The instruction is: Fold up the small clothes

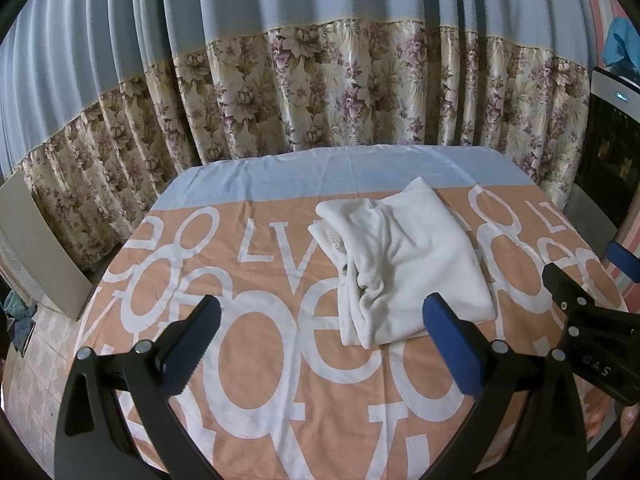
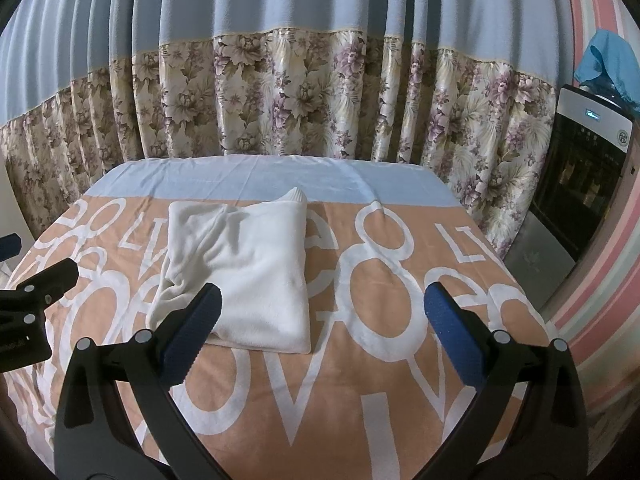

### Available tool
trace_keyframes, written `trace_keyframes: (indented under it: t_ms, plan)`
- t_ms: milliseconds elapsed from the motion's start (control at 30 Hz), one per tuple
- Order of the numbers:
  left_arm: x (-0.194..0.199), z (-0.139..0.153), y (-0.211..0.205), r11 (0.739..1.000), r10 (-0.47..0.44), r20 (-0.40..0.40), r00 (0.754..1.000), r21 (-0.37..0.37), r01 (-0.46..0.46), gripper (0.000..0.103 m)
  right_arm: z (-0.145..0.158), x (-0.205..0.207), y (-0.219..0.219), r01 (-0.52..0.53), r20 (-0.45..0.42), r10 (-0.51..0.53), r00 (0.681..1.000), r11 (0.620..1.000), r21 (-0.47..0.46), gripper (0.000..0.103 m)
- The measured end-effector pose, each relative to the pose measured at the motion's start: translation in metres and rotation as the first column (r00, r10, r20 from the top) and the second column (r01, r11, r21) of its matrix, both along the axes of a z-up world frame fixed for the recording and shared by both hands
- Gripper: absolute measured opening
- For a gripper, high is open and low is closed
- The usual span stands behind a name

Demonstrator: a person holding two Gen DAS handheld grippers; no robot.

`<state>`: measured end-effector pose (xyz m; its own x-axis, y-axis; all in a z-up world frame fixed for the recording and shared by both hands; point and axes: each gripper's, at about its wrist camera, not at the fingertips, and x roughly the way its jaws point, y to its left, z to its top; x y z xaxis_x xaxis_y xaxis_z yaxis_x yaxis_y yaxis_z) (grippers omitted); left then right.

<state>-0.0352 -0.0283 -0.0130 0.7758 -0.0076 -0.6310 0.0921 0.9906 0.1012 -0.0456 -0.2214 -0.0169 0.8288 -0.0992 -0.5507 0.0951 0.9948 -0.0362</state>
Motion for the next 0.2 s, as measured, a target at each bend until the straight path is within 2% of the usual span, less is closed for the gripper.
trace_keyframes:
  t_ms: [200]
  plan:
    - [0.0021, 0.0017, 0.007, 1.0, -0.008, -0.013, 1.0, -0.014, 0.008, 0.101, 0.0005, 0.0007, -0.0001, -0.001, -0.002, 0.001, 1.0, 1.0, -0.001, 0.1]
